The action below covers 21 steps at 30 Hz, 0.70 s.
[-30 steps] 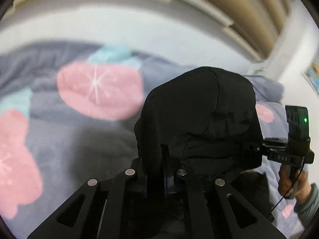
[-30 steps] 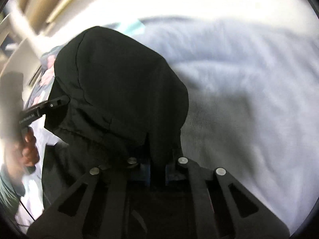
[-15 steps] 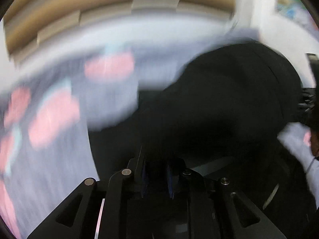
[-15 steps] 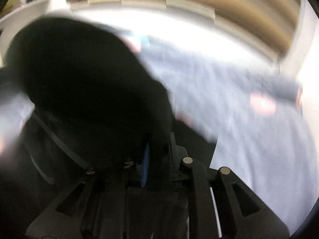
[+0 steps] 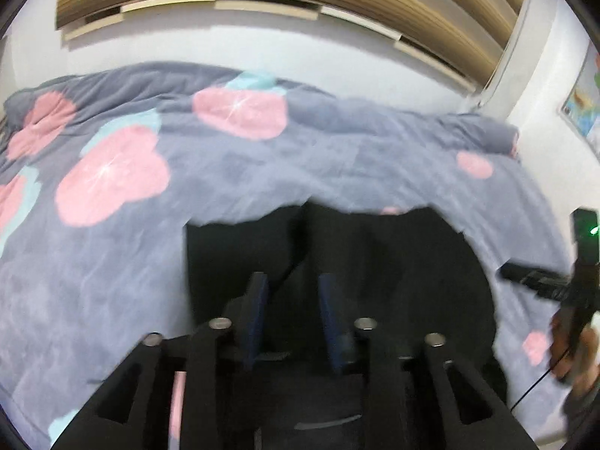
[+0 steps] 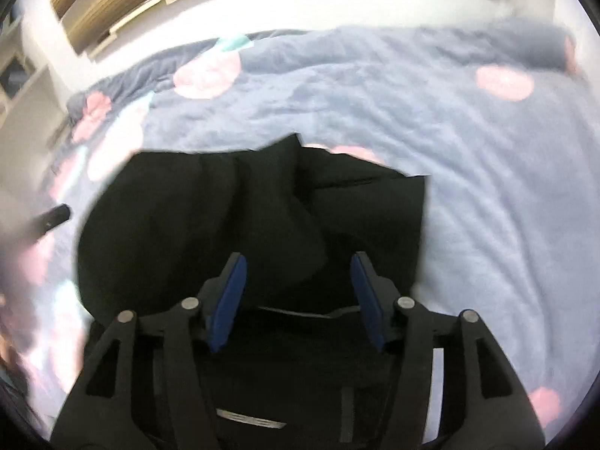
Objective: Fold large clothes
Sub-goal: 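Lift the hem with both grippers and fold it toward the hood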
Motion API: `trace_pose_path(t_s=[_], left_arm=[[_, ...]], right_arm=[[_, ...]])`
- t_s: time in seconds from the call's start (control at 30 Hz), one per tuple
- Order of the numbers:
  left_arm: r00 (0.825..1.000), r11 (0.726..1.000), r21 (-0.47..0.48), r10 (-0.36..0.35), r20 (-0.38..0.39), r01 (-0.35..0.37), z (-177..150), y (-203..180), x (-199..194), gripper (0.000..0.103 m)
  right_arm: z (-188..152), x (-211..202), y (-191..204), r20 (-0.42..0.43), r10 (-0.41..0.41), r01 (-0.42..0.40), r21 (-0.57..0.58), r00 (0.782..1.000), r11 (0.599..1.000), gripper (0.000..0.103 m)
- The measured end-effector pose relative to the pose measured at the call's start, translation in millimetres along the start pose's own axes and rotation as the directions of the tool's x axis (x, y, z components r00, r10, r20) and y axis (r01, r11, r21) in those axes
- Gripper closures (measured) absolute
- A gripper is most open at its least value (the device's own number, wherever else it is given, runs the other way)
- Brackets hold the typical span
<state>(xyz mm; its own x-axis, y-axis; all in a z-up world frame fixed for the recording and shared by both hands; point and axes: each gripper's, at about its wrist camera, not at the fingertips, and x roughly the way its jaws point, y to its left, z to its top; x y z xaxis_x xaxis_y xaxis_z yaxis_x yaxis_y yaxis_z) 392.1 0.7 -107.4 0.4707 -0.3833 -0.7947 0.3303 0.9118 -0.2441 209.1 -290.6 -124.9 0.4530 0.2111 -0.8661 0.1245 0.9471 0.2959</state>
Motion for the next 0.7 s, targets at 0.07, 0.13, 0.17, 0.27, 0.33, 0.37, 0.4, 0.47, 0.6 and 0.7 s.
trace_pose_path(t_s=[0.07,0.13,0.17,0.27,0.33,0.37,0.4,0.47,0.6,0.7], left_arm=[[1.0,0.999,-0.037,-0.016,-0.023,0.015,6.2,1.8,11.8,0.058],[0.993,0.992,-0.11,-0.079,-0.087,0.069,-3.6,9.5,31.1,0.058],[0.986,0.984,-0.154,-0.104,-0.131,0.084,-5.8,15.6,44.3,0.058],[0.972,0.967,-0.223,-0.164,-0.167,0.125,-19.2,24.5,64.9,0.058],[0.967,0.968,-0.207,-0.178,-0.181,0.139,-33.2,15.5,68.5,0.067],[0.964,0.971,-0.186,-0.184,-0.19,0.149,-39.9,6.0,65.7,0.079],[0.962,0.977,-0.152,-0.179,-0.205,0.15,-46.2,-2.2,63.8,0.082],[0.958,0.978,-0.121,-0.192,-0.214,0.169,-53.1,-13.9,63.9,0.082],[0.953,0.982,-0.099,-0.182,-0.241,0.162,-85.2,-27.7,73.2,0.079],[0.944,0.971,-0.172,-0.207,-0.256,0.166,-103.2,-14.2,93.0,0.079]], right_arm=[[7.4,14.5,-2.9,-0.049,0.052,-0.049,0.062,0.997,0.997,0.047],[-3.5,35.7,3.3,-0.103,0.092,-0.078,0.131,0.99,0.988,0.047],[-11.9,44.1,1.2,-0.131,0.118,-0.094,0.177,0.984,0.98,0.047],[-15.3,61.7,-7.5,-0.176,0.181,-0.134,0.25,0.968,0.959,0.086],[-17.8,48.9,-8.3,-0.152,0.173,-0.138,0.221,0.973,0.966,0.098],[-15.0,30.4,-6.4,-0.107,0.165,-0.143,0.193,0.98,0.971,0.099],[-14.2,18.9,-5.2,-0.068,0.15,-0.137,0.162,0.986,0.977,0.099],[-18.2,-9.5,-6.2,0.004,0.085,-0.085,0.1,0.996,0.991,0.099],[-37.1,8.9,-25.7,-0.057,0.021,-0.016,0.087,0.998,0.996,0.099],[-60.6,61.1,-44.9,-0.158,0.055,-0.031,0.147,0.986,0.989,0.098]])
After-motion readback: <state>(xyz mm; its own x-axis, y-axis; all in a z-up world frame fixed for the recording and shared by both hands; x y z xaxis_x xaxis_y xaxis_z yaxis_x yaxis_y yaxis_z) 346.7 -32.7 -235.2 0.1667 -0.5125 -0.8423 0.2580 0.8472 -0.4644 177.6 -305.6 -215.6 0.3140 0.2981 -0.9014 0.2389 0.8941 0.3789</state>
